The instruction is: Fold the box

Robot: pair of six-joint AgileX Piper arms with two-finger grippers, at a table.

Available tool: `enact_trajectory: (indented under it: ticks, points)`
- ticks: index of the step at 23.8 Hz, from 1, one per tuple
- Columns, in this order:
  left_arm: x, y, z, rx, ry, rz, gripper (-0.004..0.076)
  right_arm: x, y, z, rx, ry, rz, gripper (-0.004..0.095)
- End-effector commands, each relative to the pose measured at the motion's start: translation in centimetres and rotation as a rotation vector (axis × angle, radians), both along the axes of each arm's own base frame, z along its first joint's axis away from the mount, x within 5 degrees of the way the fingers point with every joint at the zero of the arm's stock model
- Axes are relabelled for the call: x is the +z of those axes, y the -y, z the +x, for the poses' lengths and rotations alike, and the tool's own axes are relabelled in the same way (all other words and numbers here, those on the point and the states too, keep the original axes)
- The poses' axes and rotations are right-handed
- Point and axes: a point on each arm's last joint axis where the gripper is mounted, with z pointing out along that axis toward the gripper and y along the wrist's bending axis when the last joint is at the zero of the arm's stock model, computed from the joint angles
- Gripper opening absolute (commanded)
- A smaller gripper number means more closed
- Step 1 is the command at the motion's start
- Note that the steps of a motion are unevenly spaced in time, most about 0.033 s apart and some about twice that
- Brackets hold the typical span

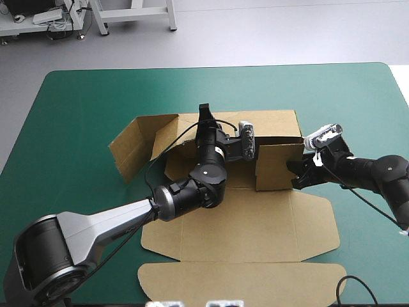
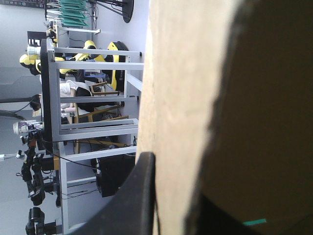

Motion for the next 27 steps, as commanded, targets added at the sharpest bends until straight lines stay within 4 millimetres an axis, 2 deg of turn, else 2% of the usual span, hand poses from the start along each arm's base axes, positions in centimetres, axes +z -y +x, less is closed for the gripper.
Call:
enact_trajectory:
  ticks: [1, 4, 7, 9, 12, 20, 22, 24, 26, 27]
  points:
    - [1.4, -0.3, -0.4, 0.010, -0.008, -0.065, -0.0009, 1.7, -0.2, 0.9, -0.048, 0.068, 0.103, 0.0380]
    - [1.4, -0.3, -0.4, 0.009, -0.008, -0.066, -0.0009, 1.0, -0.1, 1.6, -0.089, 0.050, 0.136, 0.0380]
    - [1.4, -0.2, -0.4, 0.001, -0.009, -0.069, -0.0009, -0.5, -0.1, 2.8, -0.076, 0.029, 0.144, 0.0359]
    - [1.4, -0.2, -0.4, -0.005, -0.010, -0.072, -0.0009, -1.1, -0.1, 3.3, -0.097, 0.005, 0.170, 0.0267]
    - [1.4, -0.1, -0.4, -0.007, -0.010, -0.073, -0.0009, -1.8, -0.1, 3.7, -0.103, -0.009, 0.179, -0.0020]
    - [1.5, -0.1, -0.4, -0.015, -0.001, -0.057, -0.0006, -2.0, -0.2, 3.6, -0.073, -0.014, 0.172, 0.0003]
    - [1.5, 0.0, -0.4, -0.028, -0.002, -0.062, 0.0026, -1.9, -0.2, 3.6, -0.068, -0.016, 0.175, 0.0003]
    - [1.5, 0.0, -0.4, -0.035, 0.001, -0.060, 0.0097, -1.9, -0.3, 3.6, -0.060, -0.019, 0.179, 0.0002]
    - [1.5, 0.1, -0.4, -0.052, 0.005, -0.024, 0.0215, -1.9, -0.4, 3.5, -0.053, -0.022, 0.183, 0.0002]
    - [1.5, 0.1, -0.4, -0.062, 0.005, -0.023, 0.0316, -1.9, -0.4, 3.5, -0.048, -0.024, 0.186, 0.0002]
